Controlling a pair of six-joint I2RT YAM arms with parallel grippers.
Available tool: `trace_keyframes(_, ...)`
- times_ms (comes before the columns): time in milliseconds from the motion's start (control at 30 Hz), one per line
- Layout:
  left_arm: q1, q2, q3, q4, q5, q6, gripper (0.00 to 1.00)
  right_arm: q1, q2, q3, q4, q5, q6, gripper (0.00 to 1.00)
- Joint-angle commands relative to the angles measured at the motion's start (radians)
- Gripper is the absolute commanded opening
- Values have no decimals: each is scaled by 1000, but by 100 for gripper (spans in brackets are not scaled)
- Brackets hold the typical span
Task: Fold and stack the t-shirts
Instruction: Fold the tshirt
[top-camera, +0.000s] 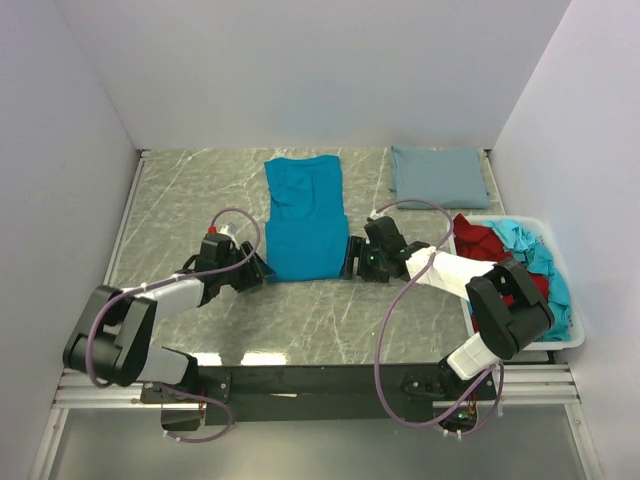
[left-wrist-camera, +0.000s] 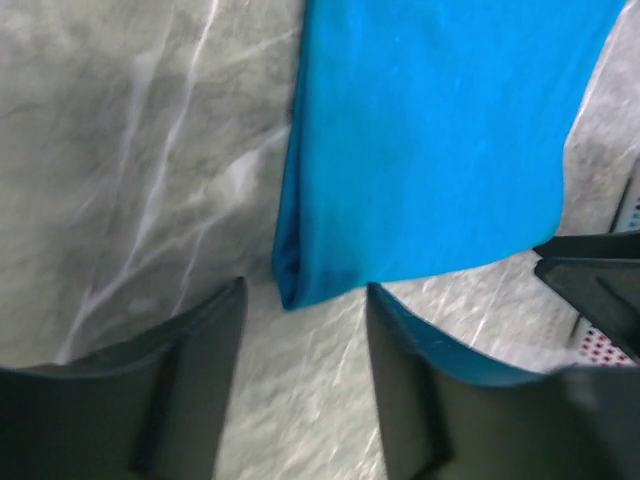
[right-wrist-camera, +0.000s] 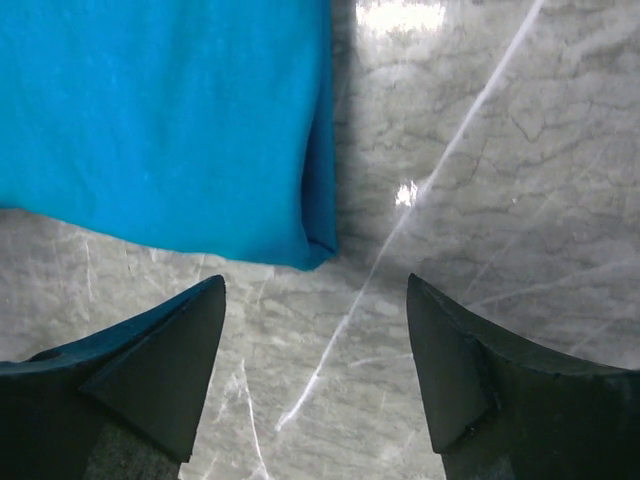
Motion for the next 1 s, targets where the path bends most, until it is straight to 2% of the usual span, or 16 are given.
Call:
trace_keyframes(0, -5, 65, 16, 62, 24, 25, 54, 2, 19, 49, 13, 32, 3, 79)
trace_keyframes(33, -5, 77, 17, 65, 24, 26, 47, 3, 25, 49, 13, 34, 3, 77)
trace_keyframes(100, -5, 112, 29, 58, 12, 32, 38, 2, 39, 50, 12, 38, 5, 76)
trace_keyframes(167, -5, 131, 37, 50, -5, 38, 26, 2, 50, 55, 12, 38, 11, 75)
trace_keyframes(200, -5, 134, 36, 55, -14, 43, 16, 2, 54, 56, 10, 41, 13, 75)
trace_keyframes(367, -5, 158, 39, 48, -43, 51, 2, -1, 79, 64, 10, 41, 25, 67)
trace_keyframes(600, -5, 171, 26, 68, -28, 40, 1, -3, 102, 61, 15, 25, 19, 48)
trace_keyframes(633, -6, 168, 23, 64, -31, 40, 0, -1, 113, 58, 21, 18, 20, 39)
trace_keyframes(800, -6, 142, 16, 41, -42, 34, 0, -3, 126, 43, 51, -51, 28, 17)
trace_keyframes(867, -6, 122, 3, 42, -33, 25, 0, -1, 110, 12, 71, -78, 39, 3)
trace_keyframes(967, -15, 73, -33, 33, -28, 9, 0, 5, 65, -43, 76, -86, 42, 0)
